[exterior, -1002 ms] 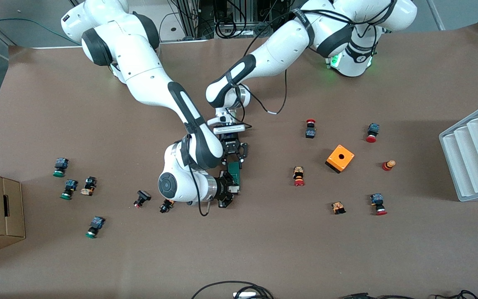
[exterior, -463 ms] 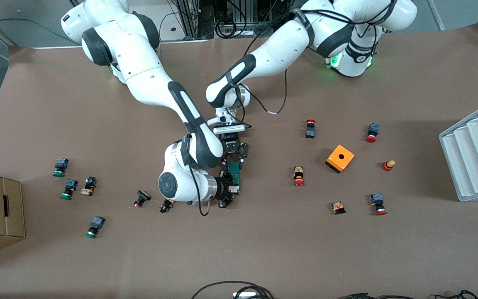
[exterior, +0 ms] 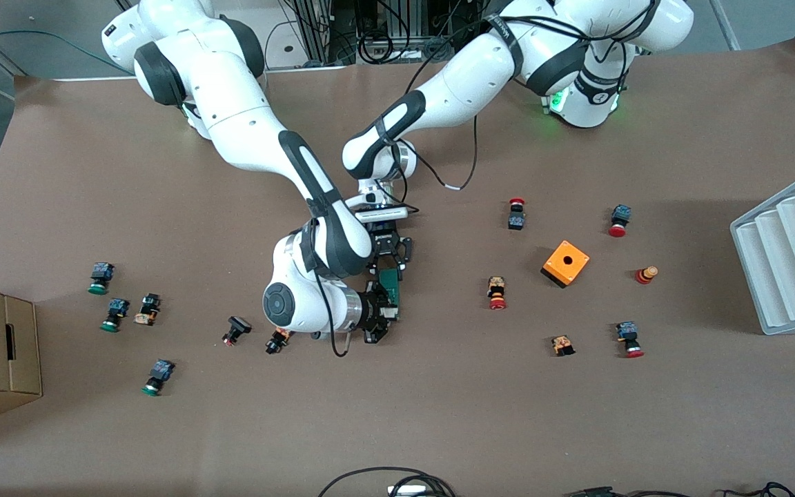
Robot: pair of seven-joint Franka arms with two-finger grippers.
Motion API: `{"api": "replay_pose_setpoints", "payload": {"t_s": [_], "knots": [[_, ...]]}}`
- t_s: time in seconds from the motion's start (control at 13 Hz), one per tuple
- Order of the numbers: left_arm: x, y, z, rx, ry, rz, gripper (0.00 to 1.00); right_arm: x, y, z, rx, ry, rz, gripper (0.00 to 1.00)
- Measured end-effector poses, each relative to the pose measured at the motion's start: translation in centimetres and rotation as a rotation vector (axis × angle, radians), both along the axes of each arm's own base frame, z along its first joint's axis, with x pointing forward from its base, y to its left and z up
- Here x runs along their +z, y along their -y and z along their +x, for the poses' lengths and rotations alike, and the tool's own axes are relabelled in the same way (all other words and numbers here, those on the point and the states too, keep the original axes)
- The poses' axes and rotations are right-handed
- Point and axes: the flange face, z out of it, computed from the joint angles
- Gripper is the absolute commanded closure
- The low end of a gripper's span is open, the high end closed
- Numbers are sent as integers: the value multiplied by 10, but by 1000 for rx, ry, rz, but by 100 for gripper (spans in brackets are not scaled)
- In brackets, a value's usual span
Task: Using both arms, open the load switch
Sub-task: 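Push the white handle down with the right gripper while the left gripper holds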
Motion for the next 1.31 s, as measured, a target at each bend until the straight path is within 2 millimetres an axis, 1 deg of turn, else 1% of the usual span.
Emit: {"api": "replay_pose_setpoints", "payload": {"t_s": [0.23, 0.93, 1.31], "knots": [[0, 0, 0, 0, 0, 0, 44, 5, 1, -3, 9, 3, 4, 72], [0, 0, 0, 0, 0, 0, 44, 11, -2, -7, 42, 24, -14, 72], [0, 0, 0, 0, 0, 0, 44, 10, -1, -8, 51, 32, -14, 72]]}}
